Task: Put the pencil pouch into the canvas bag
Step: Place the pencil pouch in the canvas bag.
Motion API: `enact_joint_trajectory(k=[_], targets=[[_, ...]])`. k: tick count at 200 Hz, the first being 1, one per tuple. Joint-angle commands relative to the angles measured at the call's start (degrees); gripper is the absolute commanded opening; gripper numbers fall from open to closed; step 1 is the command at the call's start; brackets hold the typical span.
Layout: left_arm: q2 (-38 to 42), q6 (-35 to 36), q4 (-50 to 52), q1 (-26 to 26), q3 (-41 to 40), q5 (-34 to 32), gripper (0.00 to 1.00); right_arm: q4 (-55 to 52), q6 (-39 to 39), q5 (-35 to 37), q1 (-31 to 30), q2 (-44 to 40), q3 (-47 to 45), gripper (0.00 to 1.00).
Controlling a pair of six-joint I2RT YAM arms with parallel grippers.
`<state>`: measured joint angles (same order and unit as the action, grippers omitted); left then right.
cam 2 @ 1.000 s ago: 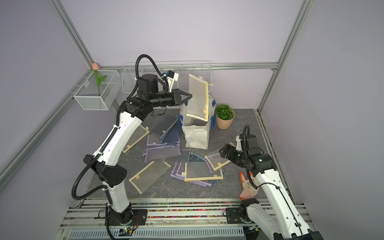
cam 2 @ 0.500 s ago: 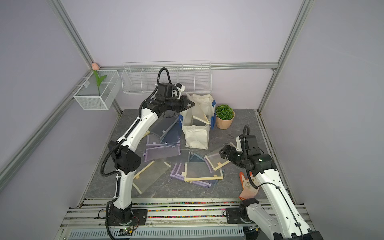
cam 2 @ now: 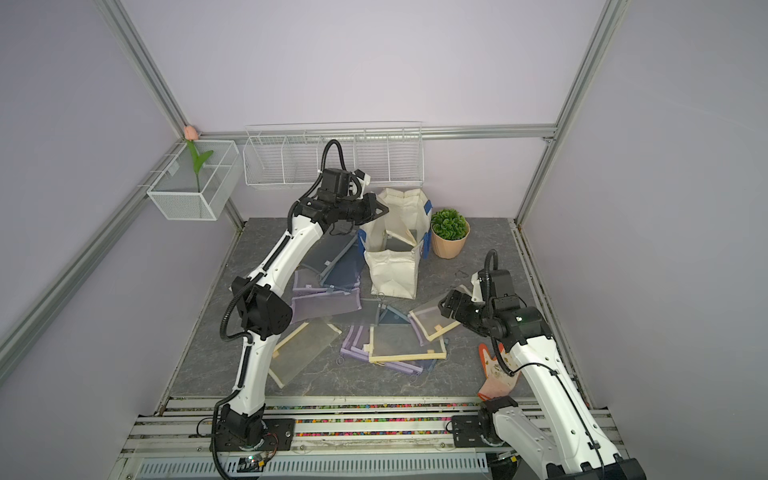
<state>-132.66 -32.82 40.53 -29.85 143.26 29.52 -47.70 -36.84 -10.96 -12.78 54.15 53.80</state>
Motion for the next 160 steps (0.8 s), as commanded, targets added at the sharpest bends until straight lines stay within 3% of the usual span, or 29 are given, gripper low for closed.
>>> enact_joint_trajectory(k=[1,7,31,52,72,107,143,160], targets=[[-1.0,2.9,1.8,-0.6,1.4,-1.4,0.00,1.2,-0.4,-0.5,0.3,-0.3,-1.2,0.90],[-0.9,3.3,2.3,-0.6,1.5,-2.0,0.00,1.4,-0.5,-0.6,0.3,-0.3,-1.3,0.90],[-0.1,5.2,4.8,-0.6,1.3,-4.6,0.39,1.4,-0.7,-0.4,0.2,-0.6,-1.8,0.90],[1.5,6.8,6.8,-0.6,1.0,-6.6,0.58,1.5,-0.4,-0.3,0.2,-0.8,-2.4,0.90],[5.2,9.3,8.5,-1.0,-1.2,-9.6,0.63,1.5,0.0,-0.2,0.2,-0.7,-2.9,0.90],[12.5,11.4,7.6,-1.3,-8.0,-12.3,0.64,2.7,0.7,-0.2,0.2,1.0,-3.0,0.91],[10.3,11.0,11.3,-2.3,-3.6,-12.6,0.64,5.1,0.4,-1.4,-0.2,4.0,-2.6,0.91],[8.3,9.6,11.8,-2.7,-1.1,-12.7,0.71,5.3,0.4,-1.4,-0.4,4.5,-1.8,0.91]])
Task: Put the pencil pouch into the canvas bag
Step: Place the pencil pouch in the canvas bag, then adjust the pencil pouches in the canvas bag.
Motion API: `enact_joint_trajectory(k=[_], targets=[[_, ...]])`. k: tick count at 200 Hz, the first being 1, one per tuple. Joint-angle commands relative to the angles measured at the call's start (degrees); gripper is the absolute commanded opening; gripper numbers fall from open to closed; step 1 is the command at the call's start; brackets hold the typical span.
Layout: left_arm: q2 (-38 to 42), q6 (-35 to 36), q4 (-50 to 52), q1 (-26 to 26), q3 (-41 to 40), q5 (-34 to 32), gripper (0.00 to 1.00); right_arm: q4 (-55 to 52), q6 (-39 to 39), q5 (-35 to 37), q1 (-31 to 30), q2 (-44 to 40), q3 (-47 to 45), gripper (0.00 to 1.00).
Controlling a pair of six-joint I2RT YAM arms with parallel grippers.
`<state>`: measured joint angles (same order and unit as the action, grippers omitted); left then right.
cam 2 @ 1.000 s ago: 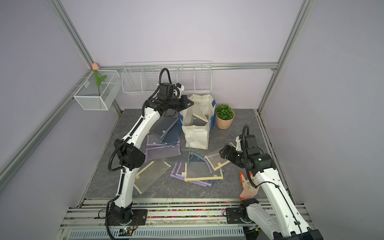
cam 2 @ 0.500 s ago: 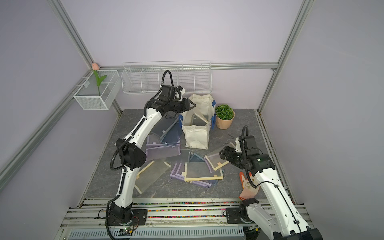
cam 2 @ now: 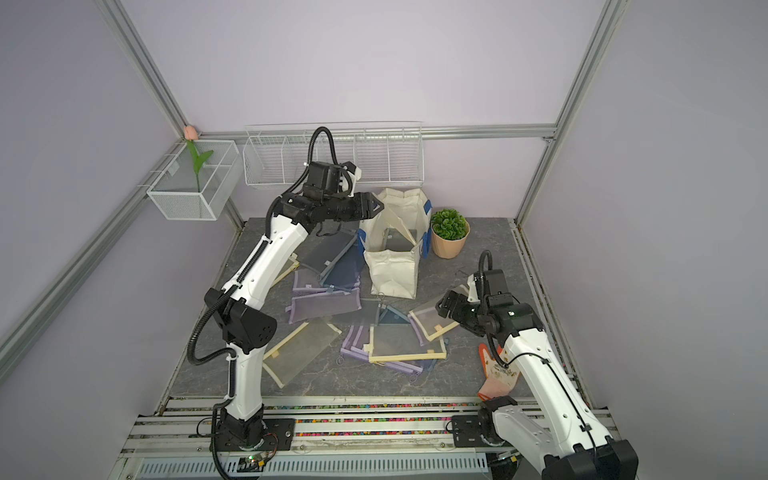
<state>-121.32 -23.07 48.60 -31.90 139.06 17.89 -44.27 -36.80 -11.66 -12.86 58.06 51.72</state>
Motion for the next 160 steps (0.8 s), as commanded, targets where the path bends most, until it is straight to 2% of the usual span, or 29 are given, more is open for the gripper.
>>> enact_joint_trajectory(k=[1,50,76,160], targets=[[-3.2,-0.2,3.7,-0.7,3.3,-1.1,0.72,1.9,0.3,-0.7,-0.3,0.6,0.3,0.91],[-8.9,-4.0,4.1,-1.9,10.7,-1.8,0.90,0.2,0.4,0.3,-0.3,-1.4,-0.2,0.91],[-10.7,-5.4,3.7,-2.9,12.9,-3.4,0.92,-0.4,0.5,0.5,-0.3,-2.3,-0.5,0.91],[-11.8,-8.2,0.1,-6.5,12.7,-8.7,0.92,-2.7,3.7,-0.5,-0.2,-2.2,0.7,0.91]])
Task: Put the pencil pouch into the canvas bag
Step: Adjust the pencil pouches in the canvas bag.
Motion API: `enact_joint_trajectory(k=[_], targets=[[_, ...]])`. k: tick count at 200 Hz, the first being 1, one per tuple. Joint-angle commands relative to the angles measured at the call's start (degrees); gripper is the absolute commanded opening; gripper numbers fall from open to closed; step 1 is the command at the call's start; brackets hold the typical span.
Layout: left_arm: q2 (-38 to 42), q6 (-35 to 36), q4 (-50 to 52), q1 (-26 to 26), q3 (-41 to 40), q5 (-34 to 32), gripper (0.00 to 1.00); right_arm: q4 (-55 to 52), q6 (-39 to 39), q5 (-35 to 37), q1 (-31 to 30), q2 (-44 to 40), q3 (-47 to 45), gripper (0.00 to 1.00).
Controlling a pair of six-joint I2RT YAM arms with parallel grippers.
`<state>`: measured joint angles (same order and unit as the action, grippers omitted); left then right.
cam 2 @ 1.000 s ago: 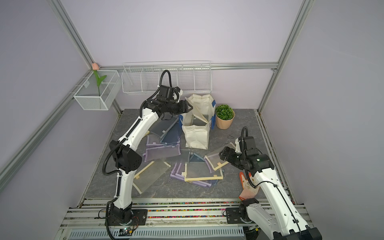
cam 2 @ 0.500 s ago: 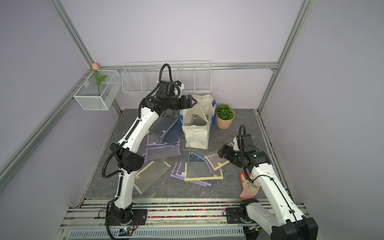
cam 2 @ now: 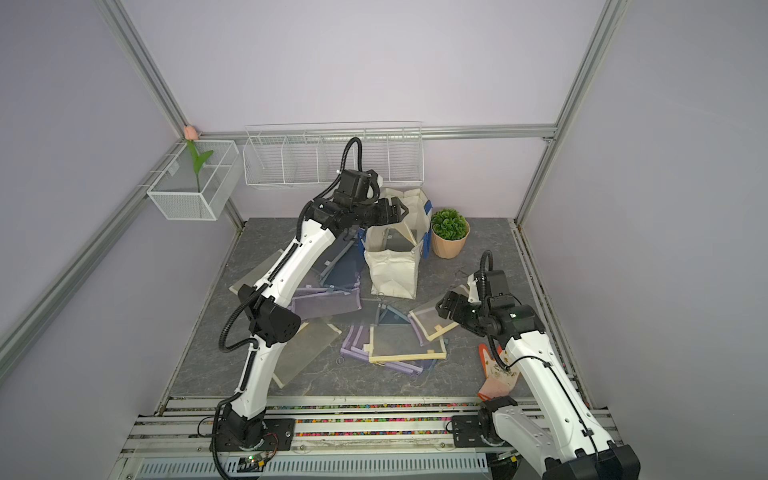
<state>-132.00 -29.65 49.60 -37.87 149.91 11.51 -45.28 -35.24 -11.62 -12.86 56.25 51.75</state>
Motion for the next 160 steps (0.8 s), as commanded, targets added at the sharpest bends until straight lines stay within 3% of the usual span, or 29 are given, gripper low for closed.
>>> enact_joint_trajectory(k=[1,25,38,95,120,160], targets=[[-1.2,-1.6,-0.9,-0.6,1.8,-2.4,0.92,-1.7,2.3,-0.6,-0.2,-0.4,0.7,0.91],[-2.2,-2.9,-0.1,-1.0,1.8,-4.0,0.83,-2.3,3.6,-1.3,0.0,-0.1,1.2,0.91],[-2.1,-3.1,0.6,-1.2,1.5,-5.1,0.74,-2.5,4.3,-1.6,0.3,0.2,1.5,0.91],[3.3,-2.2,-2.0,-1.3,-4.7,-4.3,0.00,-2.1,5.6,-2.4,0.7,-0.1,1.6,0.91],[4.3,-1.3,-3.6,-1.3,-5.4,-1.2,0.00,-1.4,5.1,-2.7,2.7,-0.3,1.0,0.91],[7.7,1.5,-1.2,-2.3,-6.6,-2.1,0.00,-1.0,4.3,-2.2,3.0,-1.6,-0.2,0.91]])
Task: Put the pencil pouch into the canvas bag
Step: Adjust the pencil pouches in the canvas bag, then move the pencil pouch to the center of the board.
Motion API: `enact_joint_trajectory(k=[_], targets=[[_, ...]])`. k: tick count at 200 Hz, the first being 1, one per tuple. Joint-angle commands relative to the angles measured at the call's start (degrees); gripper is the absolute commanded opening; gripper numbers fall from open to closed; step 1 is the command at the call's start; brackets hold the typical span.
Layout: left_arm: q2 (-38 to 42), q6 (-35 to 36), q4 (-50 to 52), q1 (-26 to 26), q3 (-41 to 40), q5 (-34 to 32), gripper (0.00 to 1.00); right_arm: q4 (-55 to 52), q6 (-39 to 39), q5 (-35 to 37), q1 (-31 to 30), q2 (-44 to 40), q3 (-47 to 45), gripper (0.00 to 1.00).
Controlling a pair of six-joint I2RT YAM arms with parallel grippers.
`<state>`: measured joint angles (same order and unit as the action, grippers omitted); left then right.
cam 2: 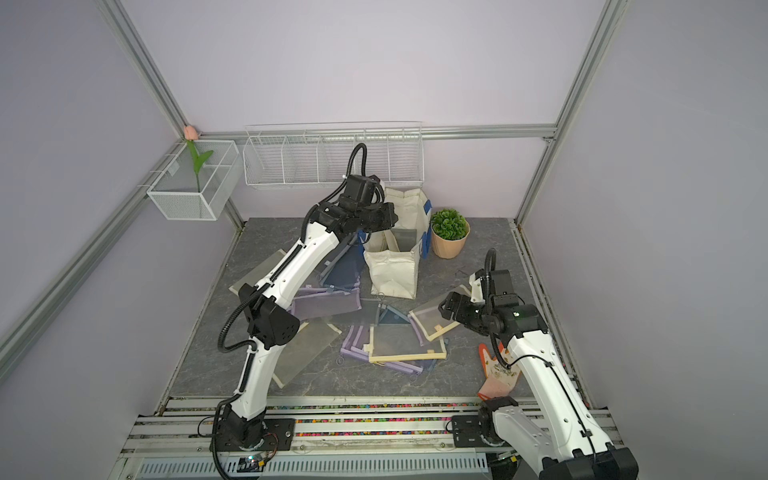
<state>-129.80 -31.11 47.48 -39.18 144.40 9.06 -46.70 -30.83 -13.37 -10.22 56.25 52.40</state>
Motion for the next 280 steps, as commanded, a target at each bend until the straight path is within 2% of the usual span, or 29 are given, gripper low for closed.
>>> enact_joint_trajectory(k=[1,24,42,65,88,109,125,177,204,250,280], targets=[[5.7,3.2,0.9,-1.0,-1.3,0.3,0.00,0.4,-0.1,-0.4,0.4,-1.7,-0.9,0.91],[11.3,9.5,1.7,-3.2,-5.4,-1.0,0.17,0.0,-0.8,-0.3,0.4,-2.5,-2.5,0.91],[17.8,15.3,2.6,-6.0,-11.9,-2.0,0.32,0.3,-1.4,0.2,0.5,-3.2,-5.1,0.91],[27.3,17.7,0.0,-9.4,-26.8,0.2,0.53,2.2,-2.3,0.1,1.2,-3.0,-7.3,0.91],[34.8,13.7,-5.3,-11.8,-42.9,3.6,0.67,5.1,-2.4,-0.3,1.5,-0.1,-8.2,0.91],[40.0,8.5,-11.6,-13.5,-56.4,3.9,0.68,8.4,-1.9,-0.7,1.2,4.5,-8.1,0.92],[41.9,6.2,-14.9,-14.7,-62.9,3.9,0.68,11.3,-1.2,-0.4,0.8,8.3,-7.9,0.92],[42.8,3.0,-18.5,-15.8,-72.3,3.1,0.62,21.8,-0.1,-0.9,-1.2,27.1,-4.0,0.94],[43.7,0.0,-18.9,-15.7,-75.2,2.3,0.60,22.1,1.6,0.2,-7.9,36.5,0.1,0.96],[44.9,-4.3,-18.1,-13.5,-80.8,2.9,0.56,25.2,-2.1,2.2,-17.7,37.5,-4.2,0.98],[46.2,-5.3,-20.0,-11.2,-84.8,4.6,0.55,25.7,-4.7,3.1,-21.6,32.5,-6.4,0.98]])
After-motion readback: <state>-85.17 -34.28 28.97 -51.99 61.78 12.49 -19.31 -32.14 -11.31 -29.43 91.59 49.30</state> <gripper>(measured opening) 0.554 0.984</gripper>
